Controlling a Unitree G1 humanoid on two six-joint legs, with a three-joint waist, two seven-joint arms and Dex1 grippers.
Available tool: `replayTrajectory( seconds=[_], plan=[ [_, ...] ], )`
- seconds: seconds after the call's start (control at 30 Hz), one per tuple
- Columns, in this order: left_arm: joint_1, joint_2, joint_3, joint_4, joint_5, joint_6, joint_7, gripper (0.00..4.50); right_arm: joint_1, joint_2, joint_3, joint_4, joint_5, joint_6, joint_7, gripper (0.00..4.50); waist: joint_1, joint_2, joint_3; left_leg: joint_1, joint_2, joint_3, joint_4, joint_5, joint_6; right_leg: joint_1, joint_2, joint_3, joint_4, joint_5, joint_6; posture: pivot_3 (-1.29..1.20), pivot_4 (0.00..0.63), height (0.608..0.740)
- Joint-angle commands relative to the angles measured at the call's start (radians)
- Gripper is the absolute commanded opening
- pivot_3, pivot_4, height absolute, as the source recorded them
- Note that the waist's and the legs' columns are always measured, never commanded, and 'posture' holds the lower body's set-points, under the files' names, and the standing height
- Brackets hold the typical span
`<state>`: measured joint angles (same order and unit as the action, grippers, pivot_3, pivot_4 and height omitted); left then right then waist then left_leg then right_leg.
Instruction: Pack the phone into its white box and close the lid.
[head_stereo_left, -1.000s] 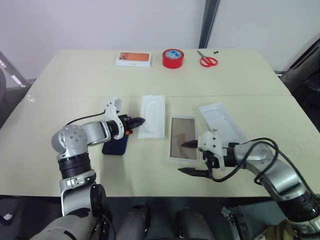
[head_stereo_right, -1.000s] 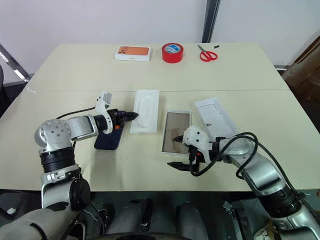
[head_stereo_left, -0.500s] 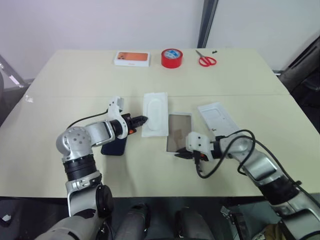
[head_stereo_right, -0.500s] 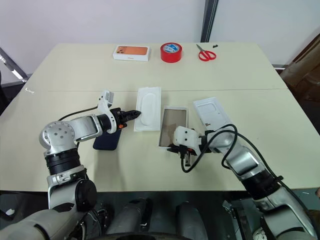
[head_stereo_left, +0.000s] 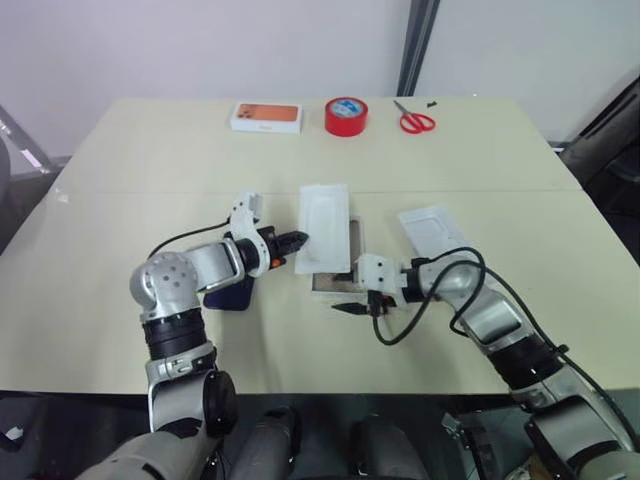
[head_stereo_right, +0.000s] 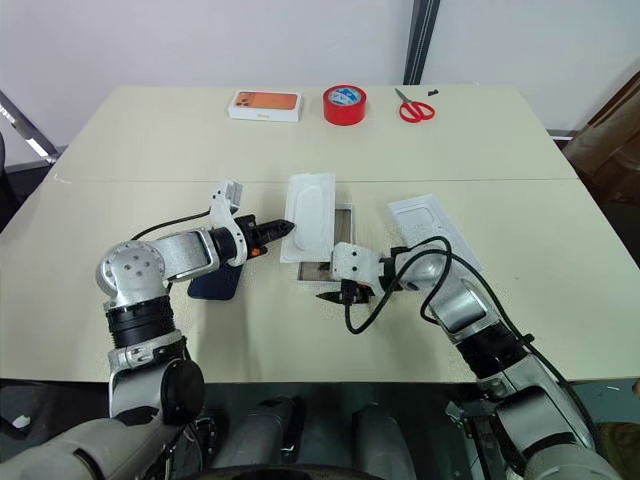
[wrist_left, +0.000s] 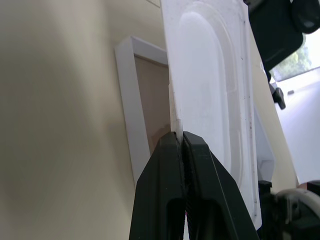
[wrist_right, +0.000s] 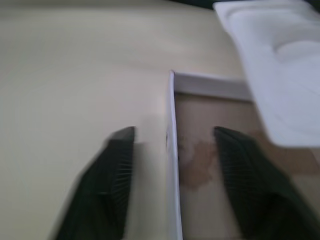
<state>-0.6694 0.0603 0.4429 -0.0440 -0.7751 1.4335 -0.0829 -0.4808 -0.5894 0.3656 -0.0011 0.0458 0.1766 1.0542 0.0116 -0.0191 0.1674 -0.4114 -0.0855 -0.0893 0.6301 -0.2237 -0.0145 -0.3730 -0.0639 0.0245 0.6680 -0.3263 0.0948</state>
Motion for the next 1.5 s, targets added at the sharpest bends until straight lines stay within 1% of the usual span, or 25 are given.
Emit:
replayTrajectory(
  seconds=[0.03, 0.1, 0.2, 0.3, 0.4, 0.5, 0.53, 0.57, 0.63, 0.8, 0.9, 0.93, 1.03, 1.1, 1.13, 1.17, 1.27, 1.33, 1.4, 1.5],
  plan=[
    [0.007, 0.0, -0.019, -0.05, -0.008, -0.008, -0.003, 0.0, 0.046, -0.063, -0.102, -0.122, 0.062, 0.059, 0.008, 2.43, 0.0, 0.0, 0.0, 0.0, 0.0, 0.0, 0.0, 0.0, 0.0, 0.0, 0.0, 0.0, 0.0, 0.0, 0.0, 0.0, 0.15, 0.734],
    [0.017, 0.004, -0.037, -0.062, -0.006, -0.011, -0.009, 0.0, 0.104, -0.123, -0.157, -0.179, 0.082, 0.088, 0.016, 2.43, 0.003, 0.0, 0.0, 0.0, 0.0, 0.0, 0.0, 0.0, 0.0, 0.0, 0.0, 0.0, 0.0, 0.0, 0.0, 0.0, 0.15, 0.734],
    [0.034, 0.011, -0.071, -0.072, 0.008, -0.018, -0.011, 0.0, 0.16, -0.173, -0.219, -0.212, 0.091, 0.111, -0.006, 2.43, -0.001, 0.0, 0.0, 0.0, 0.0, 0.0, 0.0, 0.0, 0.0, 0.001, 0.0, 0.0, 0.0, 0.0, 0.0, 0.0, 0.15, 0.734],
    [0.041, -0.004, -0.091, -0.075, 0.016, -0.028, 0.0, 0.0, 0.178, -0.181, -0.277, -0.196, 0.094, 0.11, -0.046, 2.43, -0.003, 0.0, 0.0, 0.0, 0.0, 0.0, -0.001, 0.0, 0.0, 0.0, 0.0, 0.0, 0.0, 0.0, 0.0, 0.0, 0.15, 0.734],
    [0.043, -0.015, -0.103, -0.069, 0.025, -0.035, 0.002, 0.0, 0.177, -0.173, -0.291, -0.172, 0.074, 0.085, -0.082, 2.43, -0.001, 0.0, 0.0, 0.0, 0.0, 0.0, 0.0, 0.0, 0.0, 0.0, 0.0, 0.0, 0.0, 0.0, 0.0, 0.0, 0.15, 0.734],
    [0.042, -0.012, -0.121, -0.063, 0.041, -0.051, -0.001, 1.01, 0.163, -0.156, -0.287, -0.177, 0.075, 0.091, -0.107, 2.5, 0.0, 0.0, 0.0, 0.0, 0.0, 0.0, 0.0, 0.0, 0.0, 0.0, 0.0, 0.0, 0.0, 0.0, 0.0, 0.0, 0.15, 0.734],
    [0.04, -0.014, -0.119, -0.064, 0.039, -0.047, 0.0, 1.42, 0.157, -0.149, -0.286, -0.181, 0.081, 0.099, -0.113, 2.5, 0.0, 0.0, 0.0, 0.0, 0.0, 0.0, 0.0, 0.0, 0.0, 0.0, 0.0, 0.0, 0.0, 0.0, 0.0, 0.0, 0.15, 0.734],
    [0.038, -0.013, -0.122, -0.067, 0.039, -0.044, -0.001, 2.02, 0.153, -0.144, -0.286, -0.184, 0.086, 0.106, -0.117, 2.5, 0.0, 0.0, 0.0, 0.0, 0.0, 0.0, 0.0, 0.0, 0.0, 0.0, 0.0, 0.0, 0.0, 0.0, 0.0, 0.0, 0.15, 0.734],
    [0.037, -0.009, -0.122, -0.076, 0.035, -0.041, -0.005, 2.95, 0.146, -0.134, -0.289, -0.183, 0.092, 0.111, -0.125, 2.5, 0.0, 0.0, 0.0, 0.0, 0.0, 0.0, 0.0, 0.0, 0.0, 0.0, 0.0, 0.0, 0.0, 0.0, 0.0, 0.0, 0.15, 0.734],
    [0.036, 0.007, -0.107, -0.105, 0.018, -0.032, -0.022, 2.95, 0.091, -0.081, -0.287, -0.164, 0.11, 0.127, -0.154, 2.5, -0.002, 0.0, 0.0, 0.0, 0.0, 0.0, 0.0, 0.0, 0.0, 0.0, 0.0, 0.0, 0.0, 0.0, 0.0, 0.0, 0.15, 0.734],
    [0.043, 0.037, -0.101, -0.129, 0.004, -0.065, -0.066, 2.95, 0.031, -0.019, -0.274, -0.157, 0.131, 0.158, -0.177, 2.5, -0.006, 0.0, 0.0, 0.0, 0.001, 0.0, -0.001, 0.0, 0.0, -0.001, 0.001, 0.001, 0.0, 0.0, 0.0, 0.0, 0.15, 0.734],
    [0.052, 0.068, -0.125, -0.142, 0.02, -0.1, -0.092, 2.95, 0.011, 0.009, -0.264, -0.153, 0.136, 0.171, -0.185, 2.5, -0.006, 0.0, 0.0, 0.0, 0.001, 0.0, -0.001, 0.0, -0.001, -0.001, 0.001, 0.0, 0.0, 0.0, 0.0, 0.0, 0.15, 0.734],
    [0.087, 0.187, -0.215, -0.184, 0.078, -0.241, -0.208, 3.0, -0.051, 0.085, -0.21, -0.116, 0.115, 0.174, -0.204, 1.69, -0.015, 0.0, 0.0, 0.0, 0.001, 0.0, -0.002, 0.001, -0.001, -0.001, 0.001, 0.001, 0.0, 0.0, 0.0, 0.0, 0.15, 0.734],
    [0.131, 0.289, -0.289, -0.204, 0.147, -0.375, -0.305, 3.0, -0.088, 0.123, -0.151, -0.064, 0.053, 0.132, -0.227, 0.72, -0.022, 0.0, 0.0, 0.0, 0.001, 0.0, -0.002, 0.001, -0.001, -0.001, 0.001, 0.001, 0.0, 0.0, 0.0, 0.0, 0.15, 0.734],
    [0.153, 0.334, -0.32, -0.205, 0.173, -0.424, -0.348, 3.0, -0.103, 0.141, -0.131, -0.038, 0.035, 0.126, -0.237, 0.16, -0.023, 0.0, 0.0, 0.0, 0.001, 0.0, -0.002, 0.001, -0.002, -0.001, 0.001, 0.001, 0.0, 0.0, 0.0, 0.0, 0.15, 0.734],
    [0.19, 0.376, -0.343, -0.209, 0.218, -0.532, -0.404, 3.0, -0.119, 0.159, -0.105, -0.006, 0.014, 0.11, -0.241, 0.07, -0.023, 0.001, 0.0, 0.0, 0.001, 0.0, -0.003, 0.001, -0.002, -0.002, 0.001, 0.001, 0.0, 0.0, 0.0, 0.0, 0.15, 0.734],
    [0.254, 0.449, -0.346, -0.188, 0.254, -0.675, -0.507, 3.0, -0.161, 0.183, -0.031, 0.08, -0.066, 0.061, -0.25, 0.07, -0.022, 0.001, 0.001, 0.0, 0.001, 0.001, -0.003, 0.001, -0.002, -0.002, 0.0, 0.001, 0.0, 0.0, -0.001, 0.0, 0.15, 0.734],
    [0.27, 0.465, -0.32, -0.162, 0.25, -0.713, -0.532, 3.0, -0.198, 0.202, 0.005, 0.14, -0.108, 0.05, -0.256, 0.07, -0.021, 0.001, 0.001, 0.0, 0.0, 0.0, -0.003, 0.001, -0.001, -0.004, 0.0, 0.001, -0.001, 0.0, -0.001, 0.0, 0.15, 0.734],
    [0.285, 0.482, -0.328, -0.143, 0.28, -0.761, -0.543, 3.0, -0.223, 0.212, 0.027, 0.182, -0.134, 0.05, -0.251, 0.07, -0.021, 0.001, 0.001, 0.0, 0.0, 0.0, -0.003, 0.001, -0.001, -0.006, 0.0, 0.0, -0.001, 0.0, -0.001, 0.0, 0.15, 0.734],
    [0.3, 0.484, -0.326, -0.139, 0.286, -0.781, -0.543, 3.0, -0.235, 0.193, 0.067, 0.225, -0.188, 0.044, -0.231, 0.07, -0.022, 0.001, 0.001, 0.0, 0.0, 0.0, -0.004, 0.001, -0.001, -0.006, 0.0, 0.001, -0.001, 0.0, -0.001, 0.0, 0.15, 0.734]
  ],
)
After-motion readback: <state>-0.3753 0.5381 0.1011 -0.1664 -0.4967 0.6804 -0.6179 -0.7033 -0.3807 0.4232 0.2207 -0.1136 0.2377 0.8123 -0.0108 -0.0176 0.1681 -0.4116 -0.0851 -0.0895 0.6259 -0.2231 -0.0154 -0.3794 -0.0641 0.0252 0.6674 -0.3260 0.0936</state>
